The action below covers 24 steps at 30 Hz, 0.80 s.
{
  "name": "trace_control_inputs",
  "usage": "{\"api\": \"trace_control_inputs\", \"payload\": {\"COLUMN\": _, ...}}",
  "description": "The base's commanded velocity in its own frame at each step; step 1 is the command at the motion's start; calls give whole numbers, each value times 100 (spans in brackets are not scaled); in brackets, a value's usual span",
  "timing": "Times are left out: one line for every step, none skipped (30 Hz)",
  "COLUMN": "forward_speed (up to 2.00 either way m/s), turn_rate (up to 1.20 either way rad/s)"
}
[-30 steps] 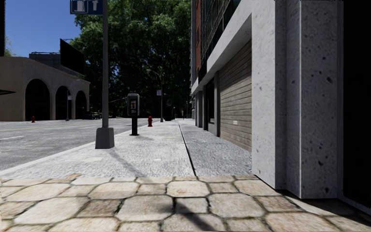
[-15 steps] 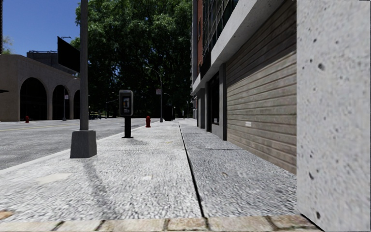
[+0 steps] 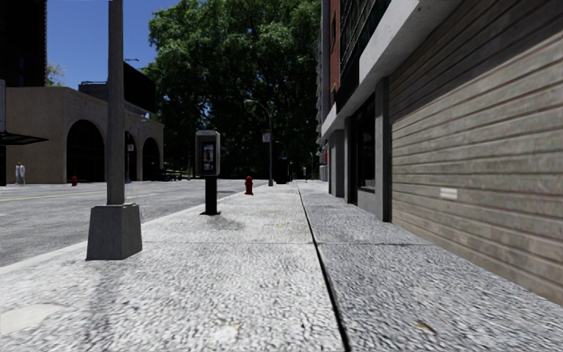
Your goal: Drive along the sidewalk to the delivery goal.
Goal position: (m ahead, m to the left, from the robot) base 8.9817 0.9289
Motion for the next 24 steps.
{"api": "trace_control_inputs", "payload": {"forward_speed": 200, "turn_rate": 0}}
{"api": "trace_control_inputs", "payload": {"forward_speed": 200, "turn_rate": 0}}
{"api": "trace_control_inputs", "payload": {"forward_speed": 200, "turn_rate": 0}}
{"api": "trace_control_inputs", "payload": {"forward_speed": 200, "turn_rate": 0}}
{"api": "trace_control_inputs", "payload": {"forward_speed": 200, "turn_rate": 0}}
{"api": "trace_control_inputs", "payload": {"forward_speed": 200, "turn_rate": 0}}
{"api": "trace_control_inputs", "payload": {"forward_speed": 200, "turn_rate": 0}}
{"api": "trace_control_inputs", "payload": {"forward_speed": 200, "turn_rate": 0}}
{"api": "trace_control_inputs", "payload": {"forward_speed": 200, "turn_rate": 0}}
{"api": "trace_control_inputs", "payload": {"forward_speed": 200, "turn_rate": 0}}
{"api": "trace_control_inputs", "payload": {"forward_speed": 200, "turn_rate": 0}}
{"api": "trace_control_inputs", "payload": {"forward_speed": 200, "turn_rate": 0}}
{"api": "trace_control_inputs", "payload": {"forward_speed": 200, "turn_rate": 0}}
{"api": "trace_control_inputs", "payload": {"forward_speed": 200, "turn_rate": 0}}
{"api": "trace_control_inputs", "payload": {"forward_speed": 200, "turn_rate": 0}}
{"api": "trace_control_inputs", "payload": {"forward_speed": 200, "turn_rate": 0}}
{"api": "trace_control_inputs", "payload": {"forward_speed": 200, "turn_rate": 0}}
{"api": "trace_control_inputs", "payload": {"forward_speed": 200, "turn_rate": 0}}
{"api": "trace_control_inputs", "payload": {"forward_speed": 198, "turn_rate": 0}}
{"api": "trace_control_inputs", "payload": {"forward_speed": 189, "turn_rate": 0}}
{"api": "trace_control_inputs", "payload": {"forward_speed": 189, "turn_rate": 0}}
{"api": "trace_control_inputs", "payload": {"forward_speed": 185, "turn_rate": 0}}
{"api": "trace_control_inputs", "payload": {"forward_speed": 184, "turn_rate": 0}}
{"api": "trace_control_inputs", "payload": {"forward_speed": 181, "turn_rate": 0}}
